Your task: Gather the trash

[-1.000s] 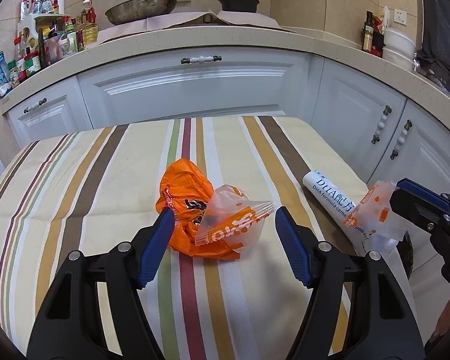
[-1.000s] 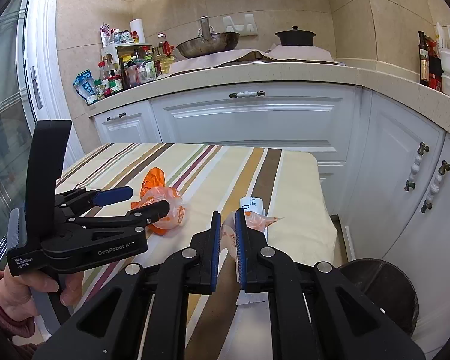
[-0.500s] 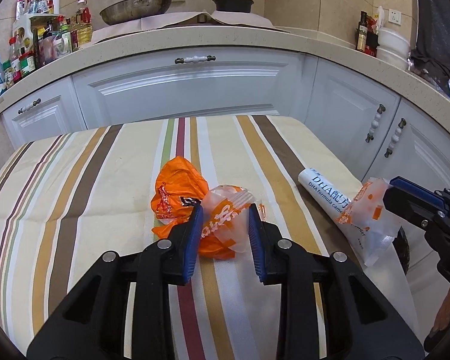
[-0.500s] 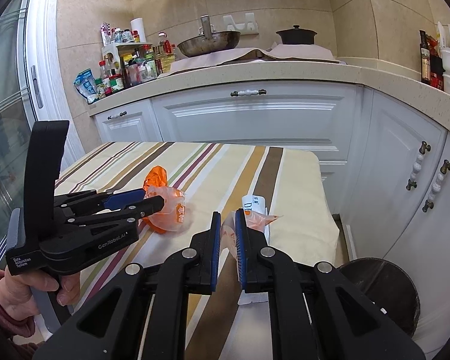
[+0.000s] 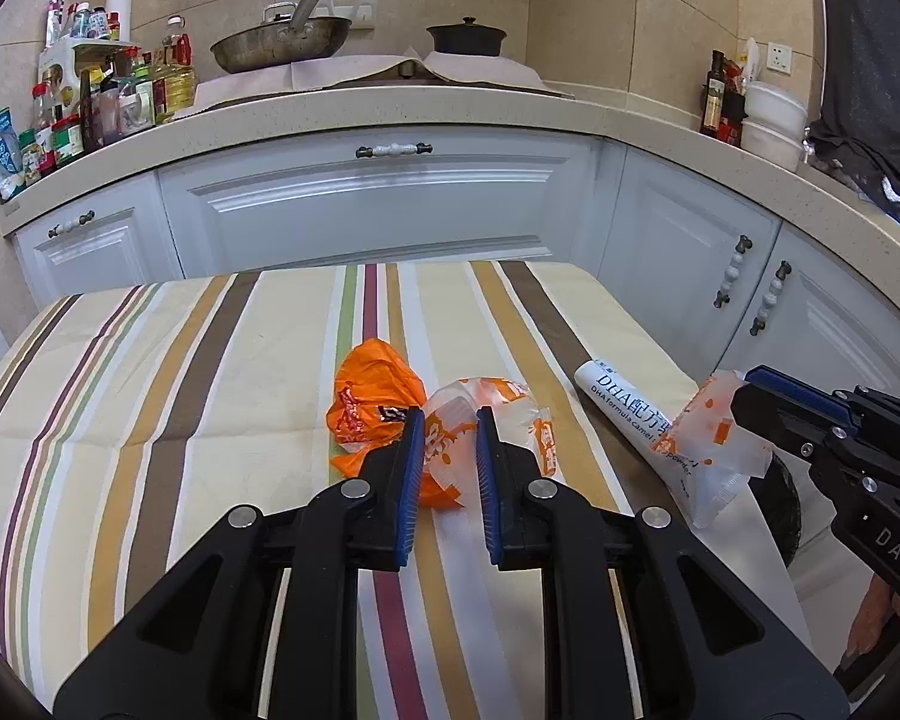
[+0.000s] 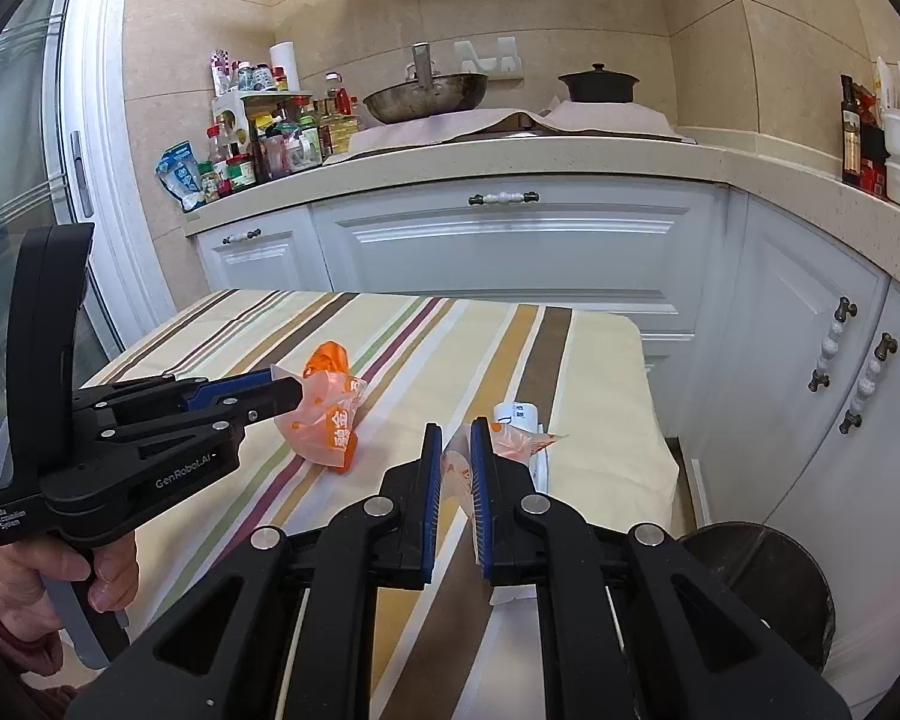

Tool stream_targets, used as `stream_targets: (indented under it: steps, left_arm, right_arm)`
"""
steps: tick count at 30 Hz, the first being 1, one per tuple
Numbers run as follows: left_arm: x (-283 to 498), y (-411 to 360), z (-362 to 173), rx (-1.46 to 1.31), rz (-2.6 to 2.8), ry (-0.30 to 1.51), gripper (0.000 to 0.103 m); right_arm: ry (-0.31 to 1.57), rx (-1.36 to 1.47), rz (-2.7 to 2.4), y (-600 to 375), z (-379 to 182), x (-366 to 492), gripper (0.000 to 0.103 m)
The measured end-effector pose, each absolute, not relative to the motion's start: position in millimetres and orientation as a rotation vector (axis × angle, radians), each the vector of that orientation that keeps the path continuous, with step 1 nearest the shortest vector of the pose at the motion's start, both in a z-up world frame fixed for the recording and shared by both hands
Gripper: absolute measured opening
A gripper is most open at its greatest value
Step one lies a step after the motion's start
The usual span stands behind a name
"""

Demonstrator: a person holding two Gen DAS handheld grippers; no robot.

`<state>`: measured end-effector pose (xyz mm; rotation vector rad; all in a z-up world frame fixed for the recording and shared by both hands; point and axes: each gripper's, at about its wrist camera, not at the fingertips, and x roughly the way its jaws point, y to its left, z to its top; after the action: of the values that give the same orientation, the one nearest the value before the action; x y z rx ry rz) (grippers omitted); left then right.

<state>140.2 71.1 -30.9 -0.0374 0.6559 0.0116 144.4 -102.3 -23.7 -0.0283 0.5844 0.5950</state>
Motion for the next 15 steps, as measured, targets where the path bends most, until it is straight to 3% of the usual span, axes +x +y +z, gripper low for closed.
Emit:
stream_targets:
  steps: [15]
  left_arm:
    - [109, 75, -3, -0.059, 0.021, 0.591, 0.016]
  right_arm:
    - [0.538, -0.037, 0.573, -109, -5, 123, 0.011]
